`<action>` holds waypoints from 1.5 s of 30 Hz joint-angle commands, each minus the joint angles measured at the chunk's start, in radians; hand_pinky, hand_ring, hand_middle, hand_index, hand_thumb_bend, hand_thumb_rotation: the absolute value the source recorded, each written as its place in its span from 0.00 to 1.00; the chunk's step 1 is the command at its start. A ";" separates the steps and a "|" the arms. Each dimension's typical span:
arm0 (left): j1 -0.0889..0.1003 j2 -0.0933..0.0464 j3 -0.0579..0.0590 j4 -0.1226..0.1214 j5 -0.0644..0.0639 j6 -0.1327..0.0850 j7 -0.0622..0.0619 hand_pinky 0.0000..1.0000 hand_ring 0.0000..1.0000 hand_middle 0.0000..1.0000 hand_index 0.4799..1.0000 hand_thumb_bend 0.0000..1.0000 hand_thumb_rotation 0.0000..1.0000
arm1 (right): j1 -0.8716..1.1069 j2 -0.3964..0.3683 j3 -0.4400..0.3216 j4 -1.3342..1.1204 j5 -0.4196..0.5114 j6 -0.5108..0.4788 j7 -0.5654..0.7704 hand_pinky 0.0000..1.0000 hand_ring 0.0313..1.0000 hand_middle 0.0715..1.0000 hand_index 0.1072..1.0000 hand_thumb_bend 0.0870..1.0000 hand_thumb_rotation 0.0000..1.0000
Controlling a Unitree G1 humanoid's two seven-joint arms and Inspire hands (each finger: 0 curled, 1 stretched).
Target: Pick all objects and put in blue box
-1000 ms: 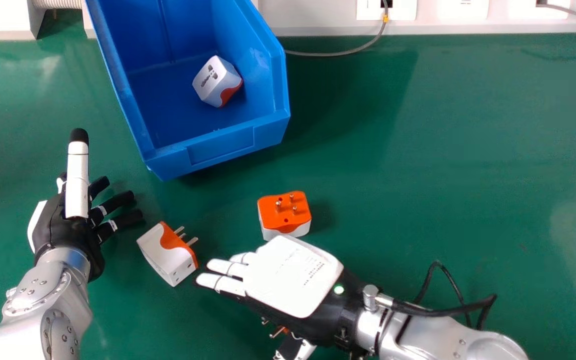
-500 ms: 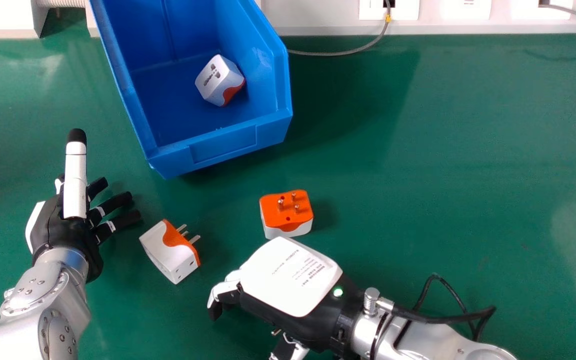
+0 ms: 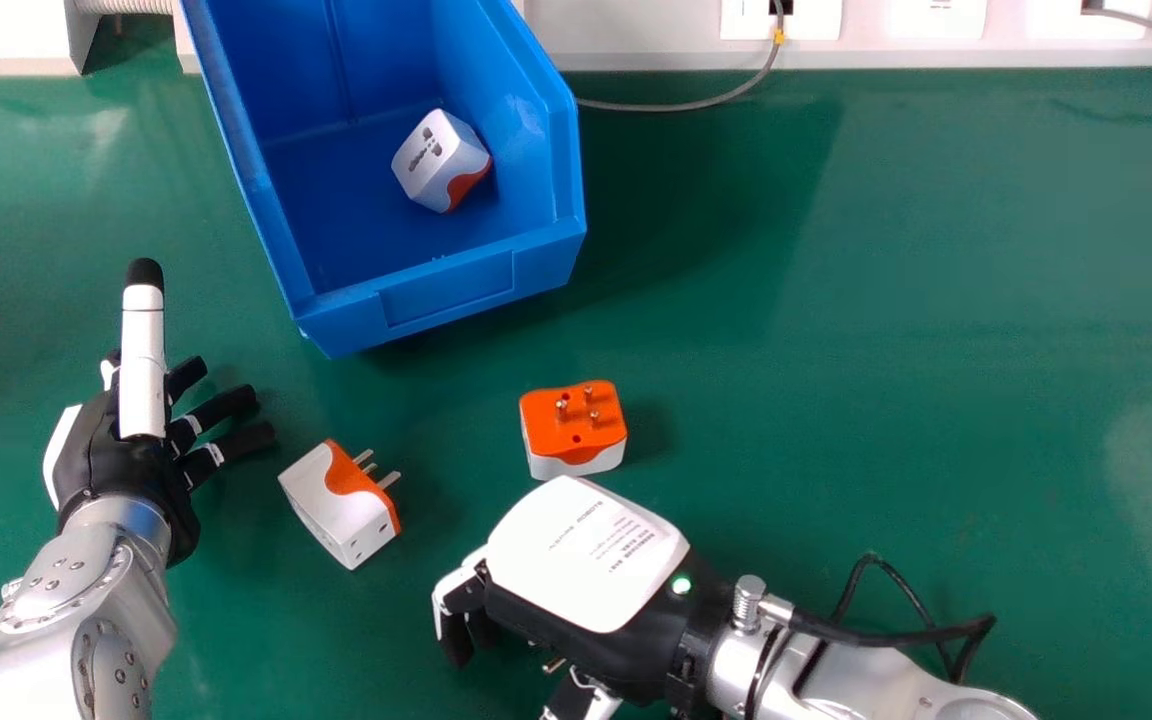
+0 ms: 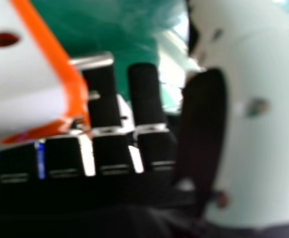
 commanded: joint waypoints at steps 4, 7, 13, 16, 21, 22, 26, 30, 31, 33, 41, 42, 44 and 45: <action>-0.008 0.009 0.000 0.000 0.004 -0.002 0.004 0.69 0.78 0.92 1.00 0.83 0.93 | -0.010 -0.040 -0.042 0.036 -0.012 0.013 -0.013 0.45 0.45 0.47 0.44 0.48 0.00; -0.008 0.009 0.000 0.001 0.004 -0.002 0.004 0.69 0.78 0.92 1.00 0.83 0.93 | -0.012 -0.038 -0.056 0.045 0.008 -0.022 -0.044 0.45 0.44 0.47 0.44 0.47 0.00; -0.006 0.010 0.001 -0.005 0.002 0.003 0.002 0.69 0.78 0.92 1.00 0.84 0.93 | -0.020 -0.031 -0.079 0.079 0.030 -0.097 -0.125 0.43 0.45 0.47 0.45 0.47 0.00; -0.008 0.013 0.003 0.008 0.002 -0.006 -0.003 0.69 0.78 0.92 1.00 0.84 0.93 | -0.025 -0.027 -0.087 0.100 0.031 -0.130 -0.166 0.41 0.45 0.46 0.45 0.46 0.00; -0.009 0.016 0.003 0.016 0.004 -0.010 -0.004 0.69 0.78 0.91 1.00 0.84 0.93 | -0.036 -0.023 -0.090 0.136 0.021 -0.192 -0.248 0.39 0.46 0.47 0.46 0.46 0.00; -0.009 0.015 0.001 0.011 0.003 -0.007 -0.003 0.69 0.78 0.91 1.00 0.84 0.93 | -0.041 -0.023 -0.090 0.145 0.020 -0.206 -0.265 0.39 0.46 0.47 0.46 0.46 0.00; -0.007 0.018 0.001 0.005 0.001 -0.002 -0.005 0.69 0.78 0.91 1.00 0.85 0.93 | -0.065 -0.022 -0.089 0.189 0.015 -0.259 -0.322 0.37 0.46 0.47 0.46 0.45 0.00; -0.011 0.021 0.004 0.023 0.002 -0.013 -0.009 0.69 0.78 0.91 1.00 0.85 0.93 | -0.079 -0.016 -0.092 0.222 0.013 -0.284 -0.345 0.37 0.46 0.48 0.46 0.45 0.00; -0.011 0.021 0.004 0.024 0.002 -0.014 -0.009 0.69 0.78 0.91 1.00 0.85 0.93 | -0.080 -0.015 -0.092 0.226 0.013 -0.287 -0.350 0.37 0.47 0.48 0.46 0.45 0.00; -0.012 0.022 0.004 0.024 0.001 -0.014 -0.007 0.69 0.78 0.91 1.00 0.85 0.93 | -0.082 -0.013 -0.092 0.232 0.012 -0.292 -0.358 0.37 0.47 0.48 0.46 0.45 0.00; -0.011 0.020 0.002 0.014 -0.001 -0.006 -0.003 0.69 0.78 0.91 1.00 0.85 0.93 | -0.080 -0.014 -0.096 0.234 0.010 -0.316 -0.387 0.36 0.47 0.49 0.46 0.45 0.00; -0.010 0.019 0.002 0.011 -0.002 -0.005 -0.003 0.69 0.78 0.91 1.00 0.85 0.93 | -0.080 -0.015 -0.097 0.235 0.010 -0.321 -0.392 0.36 0.47 0.49 0.46 0.45 0.00; -0.010 0.019 0.002 0.012 -0.003 -0.007 -0.005 0.69 0.78 0.91 1.00 0.85 0.93 | -0.081 -0.014 -0.100 0.237 0.010 -0.332 -0.401 0.36 0.47 0.49 0.46 0.45 0.00; -0.009 0.020 0.003 0.013 -0.003 -0.008 -0.006 0.69 0.78 0.91 1.00 0.85 0.92 | -0.081 -0.014 -0.101 0.239 0.010 -0.337 -0.406 0.36 0.47 0.49 0.46 0.45 0.00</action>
